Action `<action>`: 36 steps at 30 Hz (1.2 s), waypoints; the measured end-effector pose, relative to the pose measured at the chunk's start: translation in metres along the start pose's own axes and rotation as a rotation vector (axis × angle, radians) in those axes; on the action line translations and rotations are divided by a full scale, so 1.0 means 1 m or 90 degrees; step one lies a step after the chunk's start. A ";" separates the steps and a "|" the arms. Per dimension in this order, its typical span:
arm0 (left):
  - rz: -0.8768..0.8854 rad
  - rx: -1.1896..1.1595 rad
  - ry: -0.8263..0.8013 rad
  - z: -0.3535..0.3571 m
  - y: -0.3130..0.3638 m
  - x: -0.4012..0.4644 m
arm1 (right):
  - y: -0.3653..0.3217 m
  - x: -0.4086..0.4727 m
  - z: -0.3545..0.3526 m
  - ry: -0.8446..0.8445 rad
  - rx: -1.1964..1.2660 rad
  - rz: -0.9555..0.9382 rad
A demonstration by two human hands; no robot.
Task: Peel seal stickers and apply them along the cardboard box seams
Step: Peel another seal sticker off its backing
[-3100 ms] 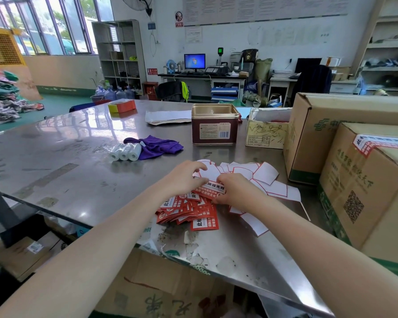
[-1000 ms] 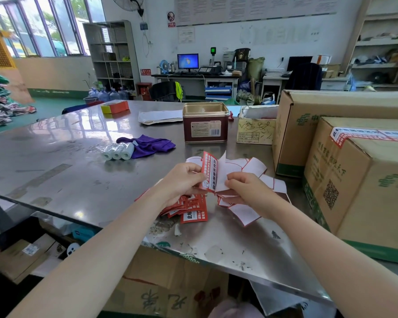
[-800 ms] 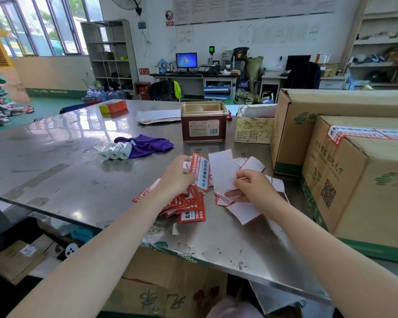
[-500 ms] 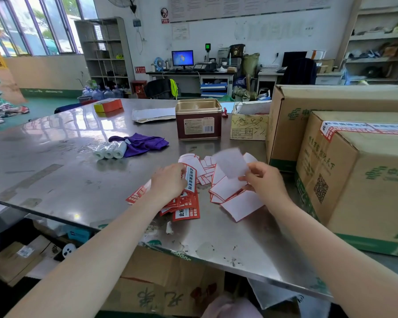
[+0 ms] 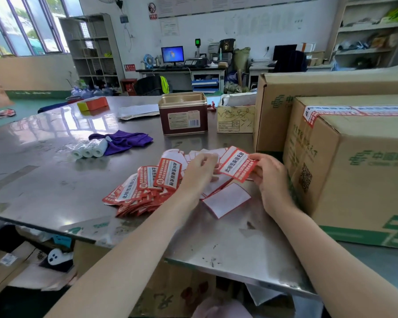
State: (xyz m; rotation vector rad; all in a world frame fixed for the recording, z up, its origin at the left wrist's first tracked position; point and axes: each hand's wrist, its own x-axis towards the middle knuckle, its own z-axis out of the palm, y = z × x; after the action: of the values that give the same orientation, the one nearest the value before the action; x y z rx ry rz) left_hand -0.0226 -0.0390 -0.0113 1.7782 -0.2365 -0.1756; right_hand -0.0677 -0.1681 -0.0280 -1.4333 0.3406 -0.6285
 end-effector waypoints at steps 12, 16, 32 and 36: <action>0.019 -0.078 -0.106 -0.002 -0.019 -0.003 | 0.010 0.008 -0.005 0.011 -0.042 -0.108; 0.021 -0.070 -0.141 -0.002 -0.020 -0.006 | 0.010 0.004 -0.009 0.021 -0.029 -0.111; 0.044 -0.108 -0.183 -0.003 -0.020 -0.008 | 0.004 0.003 -0.011 0.066 0.065 0.036; 0.043 -0.108 -0.175 -0.003 -0.020 -0.007 | 0.002 0.004 -0.010 0.055 0.134 0.094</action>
State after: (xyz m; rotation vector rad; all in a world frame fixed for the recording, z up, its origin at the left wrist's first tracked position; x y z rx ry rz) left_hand -0.0277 -0.0299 -0.0307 1.5726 -0.4654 -0.3820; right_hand -0.0699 -0.1786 -0.0308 -1.1703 0.4312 -0.5896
